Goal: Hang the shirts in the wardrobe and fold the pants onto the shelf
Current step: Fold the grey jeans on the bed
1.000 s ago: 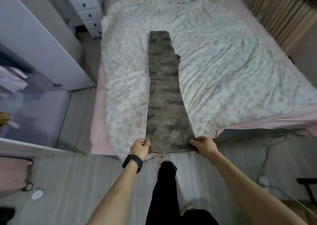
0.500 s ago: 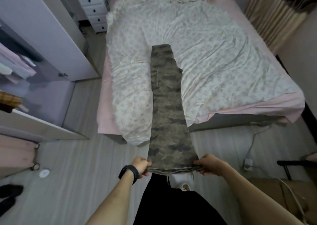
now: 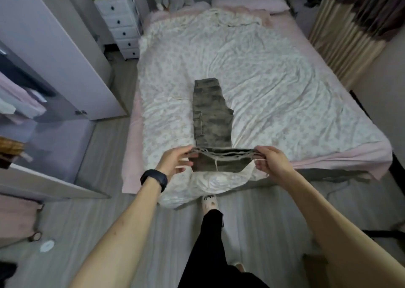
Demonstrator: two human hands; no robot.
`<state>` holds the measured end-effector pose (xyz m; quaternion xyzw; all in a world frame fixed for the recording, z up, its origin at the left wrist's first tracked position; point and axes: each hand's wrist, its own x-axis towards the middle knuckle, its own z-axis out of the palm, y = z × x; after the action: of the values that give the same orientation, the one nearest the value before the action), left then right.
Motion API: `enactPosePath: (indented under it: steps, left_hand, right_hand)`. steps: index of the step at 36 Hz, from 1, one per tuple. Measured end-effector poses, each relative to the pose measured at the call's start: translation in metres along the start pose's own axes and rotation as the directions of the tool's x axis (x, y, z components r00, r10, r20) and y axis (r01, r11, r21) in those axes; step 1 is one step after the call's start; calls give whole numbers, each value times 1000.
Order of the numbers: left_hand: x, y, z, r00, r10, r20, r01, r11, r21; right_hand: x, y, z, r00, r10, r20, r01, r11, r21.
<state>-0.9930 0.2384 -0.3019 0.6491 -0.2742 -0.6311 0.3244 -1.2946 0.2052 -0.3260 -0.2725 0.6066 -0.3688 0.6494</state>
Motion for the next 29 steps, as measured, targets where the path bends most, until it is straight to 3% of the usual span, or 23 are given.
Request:
enactPosePath:
  steps: [4, 12, 18, 24, 29]
  left_hand:
    - [36, 47, 6, 986, 158, -49, -157, 987, 22]
    - [156, 118, 12, 892, 371, -259, -332, 926, 181]
    - [252, 167, -5, 886, 359, -294, -226, 887, 403]
    - [364, 213, -26, 895, 371, -248, -156, 781, 605]
    - [432, 225, -32, 927, 271, -260, -36, 754, 656]
  right_hand:
    - [34, -48, 11, 994, -83, 71, 87, 995, -52]
    - [150, -117, 44, 951, -310, -12, 289, 898, -332]
    - [254, -158, 66, 933, -360, -22, 257, 707, -659]
    - [359, -201, 91, 917, -395, -54, 187, 546, -817]
    - [427, -207, 106, 926, -378, -15, 149, 401, -904]
